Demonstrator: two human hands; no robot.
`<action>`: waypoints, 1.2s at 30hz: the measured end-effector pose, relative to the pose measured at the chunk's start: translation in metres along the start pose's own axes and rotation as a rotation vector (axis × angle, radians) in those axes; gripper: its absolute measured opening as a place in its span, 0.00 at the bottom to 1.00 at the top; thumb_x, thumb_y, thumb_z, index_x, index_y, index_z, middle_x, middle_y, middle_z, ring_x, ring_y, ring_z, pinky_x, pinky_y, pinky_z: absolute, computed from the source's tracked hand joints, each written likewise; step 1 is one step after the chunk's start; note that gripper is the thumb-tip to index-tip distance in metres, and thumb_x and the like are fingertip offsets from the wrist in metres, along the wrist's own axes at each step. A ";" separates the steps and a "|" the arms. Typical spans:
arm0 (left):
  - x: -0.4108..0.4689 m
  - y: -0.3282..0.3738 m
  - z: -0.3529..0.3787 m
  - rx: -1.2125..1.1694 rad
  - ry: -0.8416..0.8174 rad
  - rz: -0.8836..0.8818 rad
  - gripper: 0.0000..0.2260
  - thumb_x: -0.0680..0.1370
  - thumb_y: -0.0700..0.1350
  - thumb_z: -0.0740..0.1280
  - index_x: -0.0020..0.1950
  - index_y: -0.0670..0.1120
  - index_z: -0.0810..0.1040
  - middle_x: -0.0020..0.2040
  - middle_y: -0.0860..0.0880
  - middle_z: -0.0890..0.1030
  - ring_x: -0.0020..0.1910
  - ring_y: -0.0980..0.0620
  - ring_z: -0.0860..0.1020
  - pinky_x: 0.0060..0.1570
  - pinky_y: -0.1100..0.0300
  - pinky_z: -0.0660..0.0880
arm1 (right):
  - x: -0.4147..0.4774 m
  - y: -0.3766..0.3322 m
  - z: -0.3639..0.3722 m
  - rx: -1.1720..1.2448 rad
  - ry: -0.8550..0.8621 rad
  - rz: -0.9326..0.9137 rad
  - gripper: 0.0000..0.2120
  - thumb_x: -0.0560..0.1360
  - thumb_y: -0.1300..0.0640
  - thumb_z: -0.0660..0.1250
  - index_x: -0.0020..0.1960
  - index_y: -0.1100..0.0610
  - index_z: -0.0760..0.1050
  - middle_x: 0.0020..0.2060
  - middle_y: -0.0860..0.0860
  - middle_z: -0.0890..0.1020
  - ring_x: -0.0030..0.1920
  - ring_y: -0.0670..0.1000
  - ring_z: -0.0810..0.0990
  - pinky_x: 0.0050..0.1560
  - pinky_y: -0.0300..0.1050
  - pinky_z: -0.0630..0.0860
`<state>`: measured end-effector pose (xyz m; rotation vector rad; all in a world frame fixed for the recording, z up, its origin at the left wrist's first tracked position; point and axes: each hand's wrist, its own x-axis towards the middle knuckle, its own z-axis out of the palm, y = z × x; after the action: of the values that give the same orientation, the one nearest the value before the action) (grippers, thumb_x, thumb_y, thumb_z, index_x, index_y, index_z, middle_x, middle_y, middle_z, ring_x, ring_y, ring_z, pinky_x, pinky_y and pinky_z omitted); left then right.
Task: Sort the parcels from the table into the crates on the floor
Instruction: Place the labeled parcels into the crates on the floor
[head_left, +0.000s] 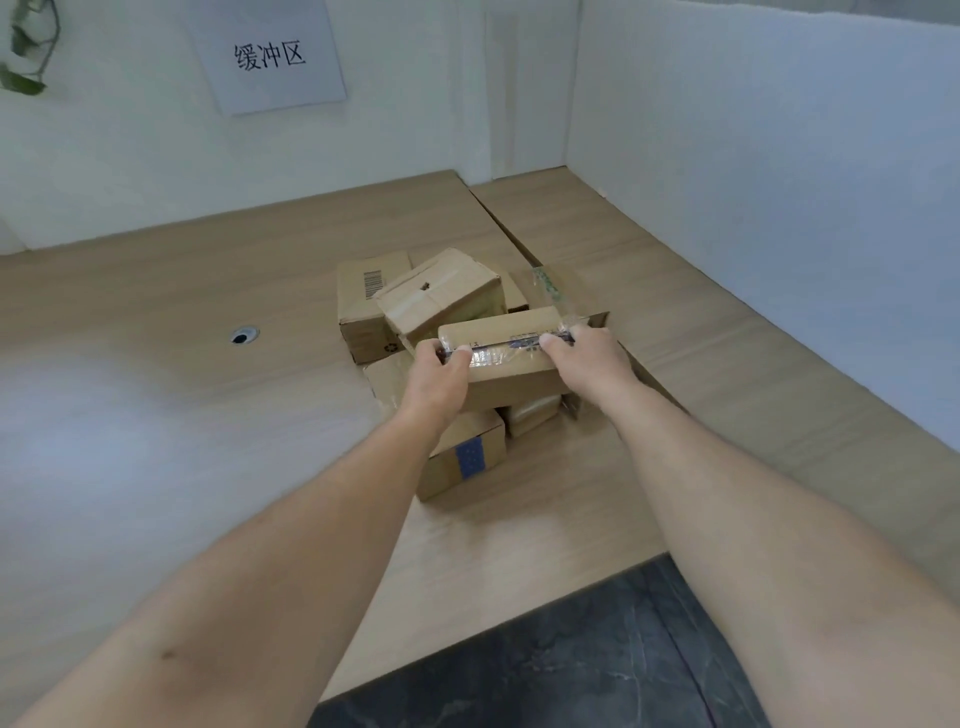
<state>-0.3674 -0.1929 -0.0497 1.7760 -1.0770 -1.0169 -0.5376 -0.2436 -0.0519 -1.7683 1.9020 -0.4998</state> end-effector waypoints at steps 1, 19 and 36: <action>-0.003 -0.004 -0.008 -0.005 0.020 -0.007 0.19 0.81 0.53 0.59 0.70 0.47 0.65 0.53 0.52 0.73 0.50 0.52 0.73 0.51 0.54 0.72 | -0.008 -0.005 0.004 0.009 -0.011 -0.006 0.24 0.78 0.43 0.56 0.65 0.59 0.71 0.62 0.58 0.71 0.54 0.56 0.72 0.51 0.48 0.70; -0.104 -0.129 -0.229 0.028 0.305 -0.089 0.19 0.74 0.35 0.60 0.61 0.52 0.72 0.56 0.48 0.77 0.53 0.46 0.76 0.52 0.50 0.77 | -0.151 -0.169 0.150 0.062 -0.302 -0.238 0.13 0.77 0.51 0.63 0.57 0.57 0.68 0.51 0.54 0.77 0.49 0.56 0.76 0.44 0.48 0.71; -0.251 -0.293 -0.399 -0.023 0.644 -0.329 0.21 0.75 0.41 0.61 0.68 0.52 0.67 0.54 0.51 0.76 0.52 0.48 0.74 0.48 0.56 0.73 | -0.327 -0.301 0.301 -0.009 -0.622 -0.534 0.17 0.76 0.50 0.63 0.63 0.53 0.67 0.50 0.49 0.75 0.49 0.53 0.75 0.43 0.46 0.72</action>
<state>-0.0024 0.2190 -0.1196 2.0935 -0.3811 -0.5544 -0.1054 0.0729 -0.0889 -2.1187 1.0123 -0.0835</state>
